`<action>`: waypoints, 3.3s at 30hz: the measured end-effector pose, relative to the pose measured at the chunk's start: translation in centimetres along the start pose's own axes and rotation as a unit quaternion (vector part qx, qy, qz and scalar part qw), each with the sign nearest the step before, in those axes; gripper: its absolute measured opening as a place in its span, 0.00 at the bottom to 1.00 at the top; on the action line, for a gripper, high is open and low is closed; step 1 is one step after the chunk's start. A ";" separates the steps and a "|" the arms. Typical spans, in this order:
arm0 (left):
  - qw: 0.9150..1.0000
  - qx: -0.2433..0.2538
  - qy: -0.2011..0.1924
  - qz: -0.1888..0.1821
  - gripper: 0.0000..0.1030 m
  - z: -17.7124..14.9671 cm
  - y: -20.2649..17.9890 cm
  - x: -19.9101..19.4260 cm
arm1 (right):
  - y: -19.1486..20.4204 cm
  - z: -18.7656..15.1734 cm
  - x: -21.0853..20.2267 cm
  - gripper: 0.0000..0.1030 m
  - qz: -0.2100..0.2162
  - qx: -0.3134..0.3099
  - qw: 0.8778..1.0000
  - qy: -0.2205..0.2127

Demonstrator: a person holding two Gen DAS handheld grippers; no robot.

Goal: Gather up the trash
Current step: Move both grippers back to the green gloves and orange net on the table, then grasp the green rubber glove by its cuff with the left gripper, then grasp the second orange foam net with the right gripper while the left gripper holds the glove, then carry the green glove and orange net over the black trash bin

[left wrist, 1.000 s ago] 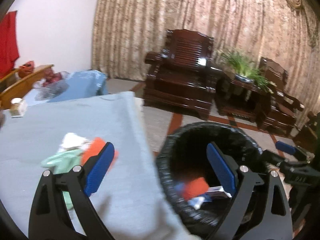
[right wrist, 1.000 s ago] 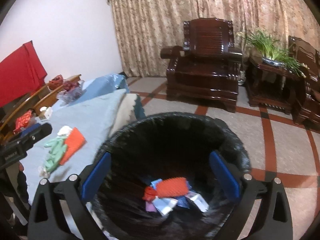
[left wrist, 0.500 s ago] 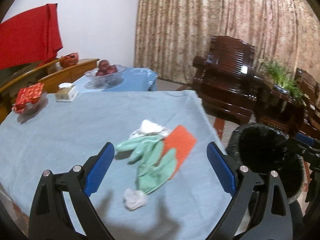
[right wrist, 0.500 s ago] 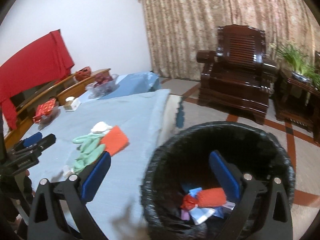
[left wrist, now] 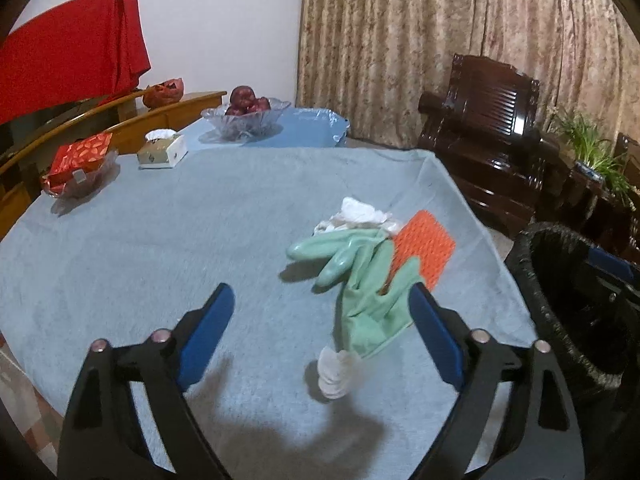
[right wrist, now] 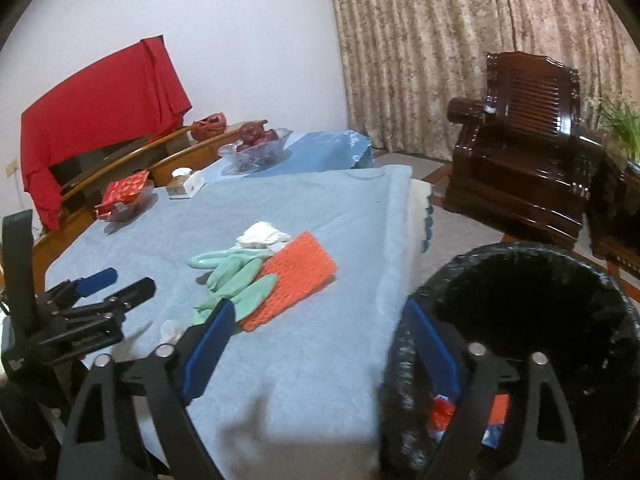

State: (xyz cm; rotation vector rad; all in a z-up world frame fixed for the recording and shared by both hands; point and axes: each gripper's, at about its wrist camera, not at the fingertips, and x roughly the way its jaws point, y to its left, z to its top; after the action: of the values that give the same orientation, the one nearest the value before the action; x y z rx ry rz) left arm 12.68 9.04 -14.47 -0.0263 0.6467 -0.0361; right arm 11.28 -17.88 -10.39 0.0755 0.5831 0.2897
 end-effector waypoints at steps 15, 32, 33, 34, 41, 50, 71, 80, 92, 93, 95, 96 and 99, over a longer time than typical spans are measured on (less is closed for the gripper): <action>1.000 -0.009 0.023 -0.004 0.77 -0.3 0.7 3.9 | 2.0 -0.1 7.0 0.54 0.020 -0.009 0.999 0.039; 0.993 -0.018 0.098 -0.070 0.44 -1.9 -1.0 9.0 | 1.1 -0.2 9.2 0.46 0.014 -0.004 0.998 0.062; 0.990 -0.022 0.110 -0.085 0.33 -2.1 -1.1 9.3 | 1.1 -0.2 9.2 0.46 0.014 -0.005 0.998 0.063; 0.989 -0.025 0.115 -0.095 0.28 -2.3 -1.2 9.5 | 1.1 -0.3 9.3 0.46 0.015 -0.005 0.998 0.065; 0.992 -0.029 0.092 -0.083 0.18 -2.2 -1.3 8.0 | 1.5 0.0 9.7 0.46 0.012 -0.011 0.998 0.066; 0.998 -0.045 0.030 -0.036 0.18 -0.2 1.7 3.9 | 2.8 0.2 10.7 0.53 0.016 -0.021 0.997 0.074; 0.996 -0.066 0.057 0.018 0.18 -1.1 5.0 5.9 | 5.3 -1.4 15.5 0.53 0.022 -0.041 0.989 0.143; 0.997 -0.059 0.053 0.017 0.18 -0.6 4.3 5.3 | 5.4 -1.2 14.2 0.20 0.070 -0.033 0.988 0.132; 0.999 -0.046 0.027 0.005 0.18 1.3 2.0 3.0 | 4.1 1.9 9.3 0.20 0.056 -0.024 0.995 0.077; 0.999 -0.044 0.024 0.002 0.18 1.5 1.7 2.7 | 3.9 2.2 8.8 0.20 0.053 -0.024 0.996 0.073; 0.999 -0.038 0.017 -0.004 0.18 2.0 0.8 1.9 | 3.7 2.6 8.0 0.20 0.047 -0.025 0.996 0.065; 0.999 -0.037 0.015 -0.006 0.18 2.1 0.6 1.7 | 3.6 2.8 7.5 0.20 0.045 -0.026 0.997 0.061; 0.999 -0.032 0.007 -0.014 0.18 2.8 -0.6 0.8 | 3.0 3.3 6.1 0.20 0.040 -0.024 0.998 0.050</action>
State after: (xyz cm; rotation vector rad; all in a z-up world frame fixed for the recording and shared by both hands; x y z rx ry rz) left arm 14.99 8.44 -12.74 -0.0970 0.6614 -0.0431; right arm 17.25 -13.24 -10.40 0.0370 0.6736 0.3864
